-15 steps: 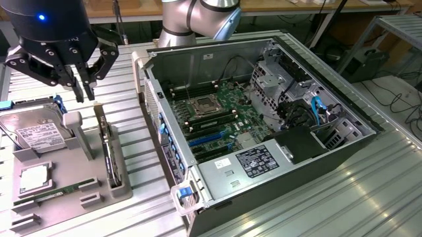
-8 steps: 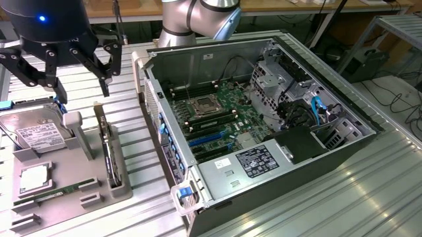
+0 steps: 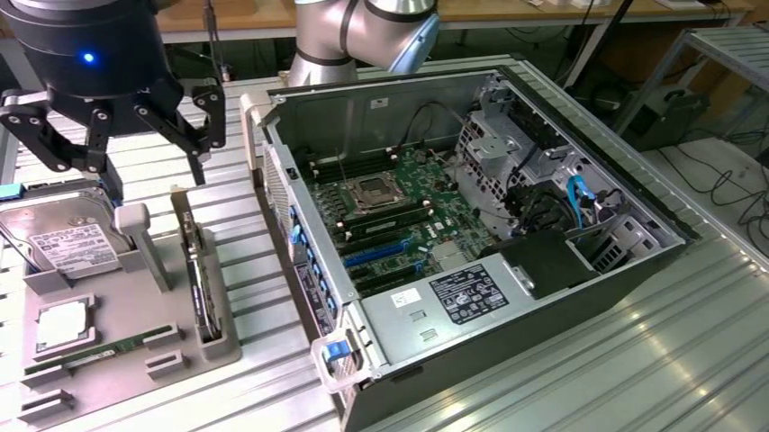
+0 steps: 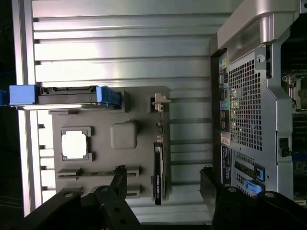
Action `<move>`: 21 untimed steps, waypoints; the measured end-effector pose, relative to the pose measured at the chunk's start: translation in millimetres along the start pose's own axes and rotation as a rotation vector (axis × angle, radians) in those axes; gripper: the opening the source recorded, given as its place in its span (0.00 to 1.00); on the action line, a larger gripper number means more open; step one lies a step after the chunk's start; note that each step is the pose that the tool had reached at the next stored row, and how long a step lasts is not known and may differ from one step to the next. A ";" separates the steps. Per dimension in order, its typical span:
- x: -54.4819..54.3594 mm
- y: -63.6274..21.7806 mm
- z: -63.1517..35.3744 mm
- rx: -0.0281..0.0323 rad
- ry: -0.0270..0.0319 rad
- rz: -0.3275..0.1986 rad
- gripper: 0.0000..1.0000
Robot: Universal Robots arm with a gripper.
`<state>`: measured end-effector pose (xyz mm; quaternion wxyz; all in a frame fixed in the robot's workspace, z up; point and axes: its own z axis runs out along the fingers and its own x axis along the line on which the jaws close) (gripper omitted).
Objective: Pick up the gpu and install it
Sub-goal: 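Pick up the gpu and move the gpu toward the slot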
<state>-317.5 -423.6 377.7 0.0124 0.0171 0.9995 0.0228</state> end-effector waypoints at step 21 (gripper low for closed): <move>0.7 -10.2 39.5 0.0000 0.0001 0.000 0.72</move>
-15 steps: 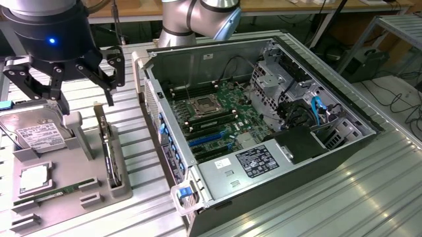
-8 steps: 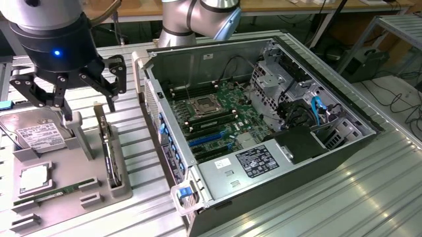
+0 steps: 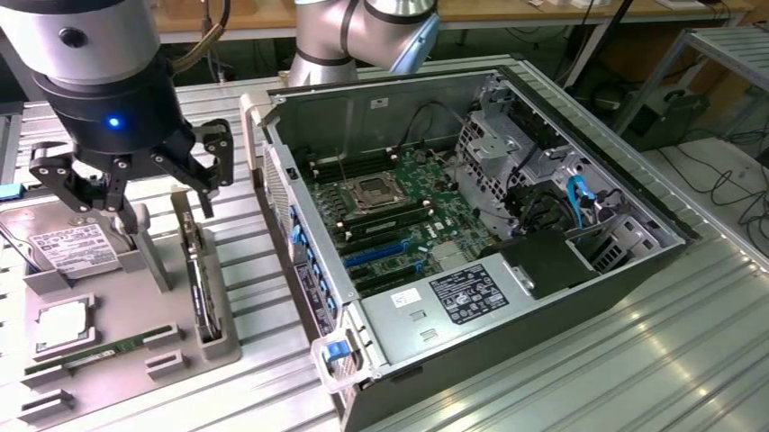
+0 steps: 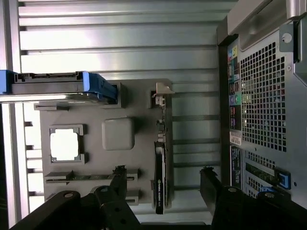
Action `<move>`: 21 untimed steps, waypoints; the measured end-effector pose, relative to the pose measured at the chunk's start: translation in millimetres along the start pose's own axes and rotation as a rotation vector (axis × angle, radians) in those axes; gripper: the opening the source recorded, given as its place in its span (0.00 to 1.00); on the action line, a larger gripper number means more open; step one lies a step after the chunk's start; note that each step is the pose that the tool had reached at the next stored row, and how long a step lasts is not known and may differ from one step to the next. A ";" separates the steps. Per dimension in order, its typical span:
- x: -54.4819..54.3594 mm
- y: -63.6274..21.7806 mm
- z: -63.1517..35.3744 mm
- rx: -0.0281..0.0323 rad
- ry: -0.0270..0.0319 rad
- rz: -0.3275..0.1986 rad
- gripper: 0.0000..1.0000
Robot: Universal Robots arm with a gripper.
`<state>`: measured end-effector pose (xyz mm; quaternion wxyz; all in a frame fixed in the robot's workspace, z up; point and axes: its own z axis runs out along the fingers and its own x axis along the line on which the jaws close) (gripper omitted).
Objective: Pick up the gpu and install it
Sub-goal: 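Pick up the gpu and move the gpu toward the slot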
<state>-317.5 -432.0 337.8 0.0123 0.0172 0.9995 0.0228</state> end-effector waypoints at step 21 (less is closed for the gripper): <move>0.8 -14.7 52.1 0.0015 0.0001 0.000 0.72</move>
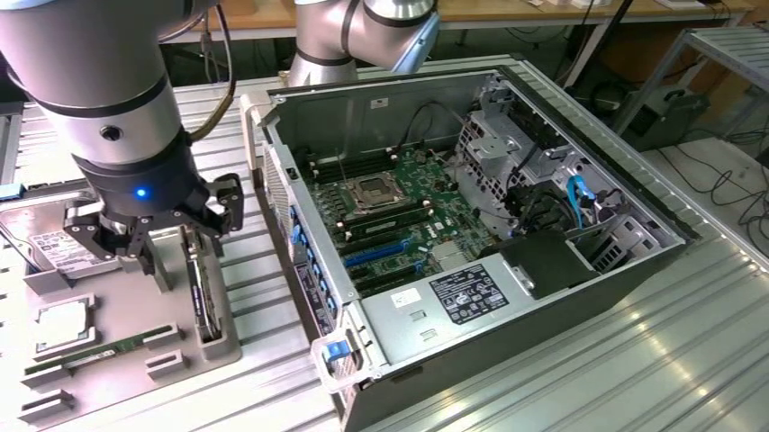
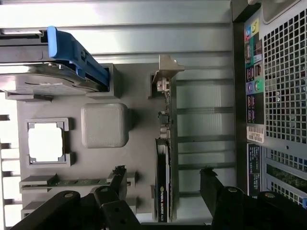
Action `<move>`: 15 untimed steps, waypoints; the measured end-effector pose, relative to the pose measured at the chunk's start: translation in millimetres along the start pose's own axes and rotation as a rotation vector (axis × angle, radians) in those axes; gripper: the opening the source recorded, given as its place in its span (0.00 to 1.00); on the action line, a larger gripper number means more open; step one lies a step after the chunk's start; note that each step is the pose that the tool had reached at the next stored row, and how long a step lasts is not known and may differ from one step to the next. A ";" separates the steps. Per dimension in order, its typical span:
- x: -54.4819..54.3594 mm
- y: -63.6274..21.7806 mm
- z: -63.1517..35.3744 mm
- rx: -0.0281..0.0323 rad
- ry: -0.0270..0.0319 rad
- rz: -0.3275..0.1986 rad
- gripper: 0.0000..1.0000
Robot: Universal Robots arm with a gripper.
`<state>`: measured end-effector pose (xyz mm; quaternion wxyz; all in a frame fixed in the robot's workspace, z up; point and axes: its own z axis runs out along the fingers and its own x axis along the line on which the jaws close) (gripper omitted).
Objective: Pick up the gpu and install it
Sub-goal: 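Pick up the gpu and move the gpu toward the slot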
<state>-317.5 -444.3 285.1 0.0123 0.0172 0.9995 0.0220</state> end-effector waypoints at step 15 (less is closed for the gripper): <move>0.7 -4.4 32.4 0.0081 0.0064 0.000 0.72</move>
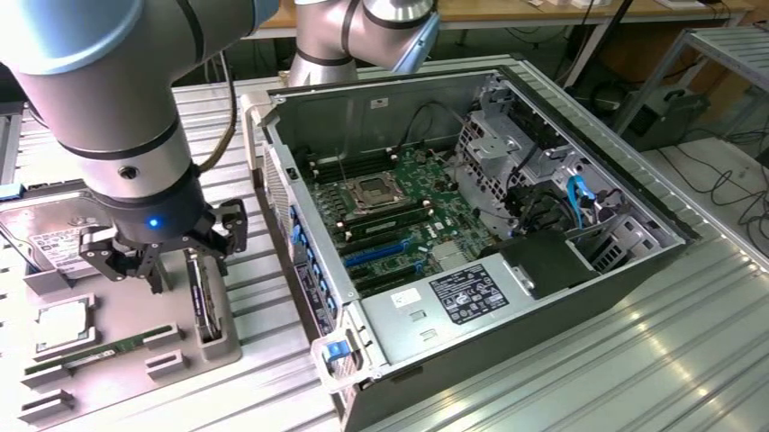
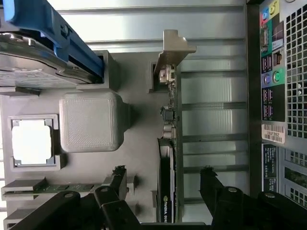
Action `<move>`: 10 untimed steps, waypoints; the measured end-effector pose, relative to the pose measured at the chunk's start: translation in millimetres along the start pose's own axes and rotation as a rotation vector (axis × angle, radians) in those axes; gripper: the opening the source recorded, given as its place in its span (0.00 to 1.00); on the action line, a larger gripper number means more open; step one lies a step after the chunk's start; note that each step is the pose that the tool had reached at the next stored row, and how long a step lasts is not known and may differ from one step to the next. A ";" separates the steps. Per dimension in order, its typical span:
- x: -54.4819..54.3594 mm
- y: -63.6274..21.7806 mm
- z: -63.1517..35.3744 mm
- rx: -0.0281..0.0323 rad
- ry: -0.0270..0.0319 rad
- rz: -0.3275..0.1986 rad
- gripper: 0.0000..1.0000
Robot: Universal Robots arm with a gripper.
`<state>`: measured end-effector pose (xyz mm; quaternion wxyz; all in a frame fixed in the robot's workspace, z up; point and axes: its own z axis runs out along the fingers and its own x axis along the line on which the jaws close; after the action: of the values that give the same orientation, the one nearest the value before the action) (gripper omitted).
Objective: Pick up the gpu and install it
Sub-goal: 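Pick up the gpu and move the gpu toward the slot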
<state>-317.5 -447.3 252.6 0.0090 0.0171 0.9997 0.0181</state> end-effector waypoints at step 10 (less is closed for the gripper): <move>0.3 -0.1 18.3 -0.0001 0.0039 -0.019 0.72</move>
<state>-317.5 -446.8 234.2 0.0072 0.0078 0.9998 0.0181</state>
